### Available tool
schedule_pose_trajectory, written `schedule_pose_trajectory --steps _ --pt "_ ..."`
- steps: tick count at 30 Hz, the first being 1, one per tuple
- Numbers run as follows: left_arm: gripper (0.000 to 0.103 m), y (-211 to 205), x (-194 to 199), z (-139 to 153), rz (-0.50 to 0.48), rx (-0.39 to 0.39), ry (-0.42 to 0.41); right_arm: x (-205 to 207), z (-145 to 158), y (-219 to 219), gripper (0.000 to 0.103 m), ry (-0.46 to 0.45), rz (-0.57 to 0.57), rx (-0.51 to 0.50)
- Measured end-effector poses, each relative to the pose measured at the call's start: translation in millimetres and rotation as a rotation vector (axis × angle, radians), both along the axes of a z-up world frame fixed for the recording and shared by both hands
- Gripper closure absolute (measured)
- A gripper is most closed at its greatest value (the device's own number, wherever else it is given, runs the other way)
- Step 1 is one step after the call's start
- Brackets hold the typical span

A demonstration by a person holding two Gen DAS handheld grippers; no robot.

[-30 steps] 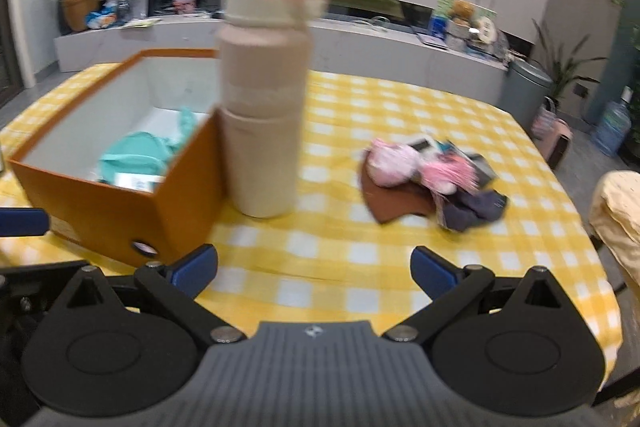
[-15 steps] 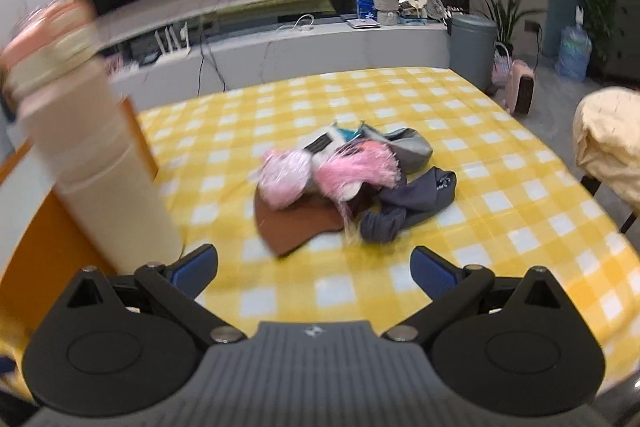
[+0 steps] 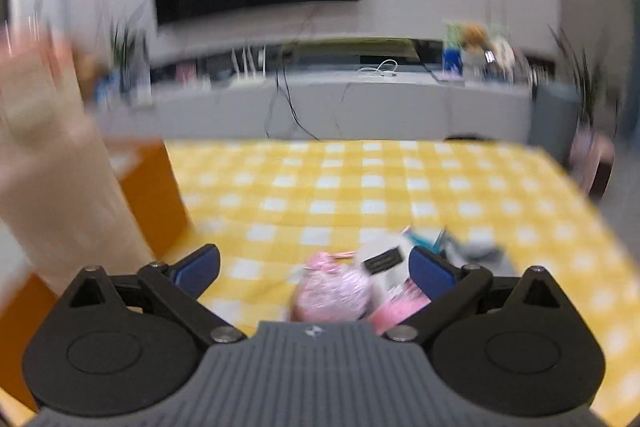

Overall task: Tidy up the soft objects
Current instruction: 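Close the right gripper on the pink drawstring pouch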

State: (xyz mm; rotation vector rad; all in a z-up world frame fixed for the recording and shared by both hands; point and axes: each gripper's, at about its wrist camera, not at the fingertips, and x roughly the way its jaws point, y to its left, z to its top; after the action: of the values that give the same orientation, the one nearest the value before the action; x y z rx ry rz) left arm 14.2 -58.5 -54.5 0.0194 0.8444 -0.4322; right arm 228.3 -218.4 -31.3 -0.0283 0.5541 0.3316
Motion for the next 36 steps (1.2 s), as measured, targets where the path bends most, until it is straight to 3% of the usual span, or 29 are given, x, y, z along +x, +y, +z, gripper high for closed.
schedule_pose_trajectory --steps 3,5,8,15,18,26,32,36 --pt "0.0 0.3 1.1 -3.5 -0.001 0.023 0.015 18.0 -16.2 24.1 0.005 -0.023 0.065 -0.197" --pt "0.0 1.1 5.4 -5.8 0.008 0.029 0.028 30.4 -30.1 32.6 0.005 0.006 0.08 -0.269" --pt "0.0 3.8 10.9 -6.2 0.03 0.016 0.05 48.8 -47.3 31.9 0.01 0.06 0.096 -0.296" --pt "0.0 6.5 15.3 -7.0 0.045 -0.026 0.085 52.7 -61.8 32.7 0.046 0.053 0.098 -0.38" --pt "0.0 5.2 14.4 -7.6 0.041 -0.011 0.079 45.0 -63.8 36.4 0.049 0.036 0.119 -0.417" --pt "0.0 11.8 11.9 -4.9 0.061 -0.015 0.079 21.9 -44.6 25.4 0.053 0.093 0.106 -0.295" --pt "0.0 18.6 7.9 1.2 0.07 -0.054 0.08 -18.8 -43.9 4.0 0.053 0.346 0.071 -0.172" --pt "0.0 19.3 4.0 1.9 0.062 -0.059 0.08 -49.0 -48.2 -2.9 0.051 0.383 0.111 -0.138"
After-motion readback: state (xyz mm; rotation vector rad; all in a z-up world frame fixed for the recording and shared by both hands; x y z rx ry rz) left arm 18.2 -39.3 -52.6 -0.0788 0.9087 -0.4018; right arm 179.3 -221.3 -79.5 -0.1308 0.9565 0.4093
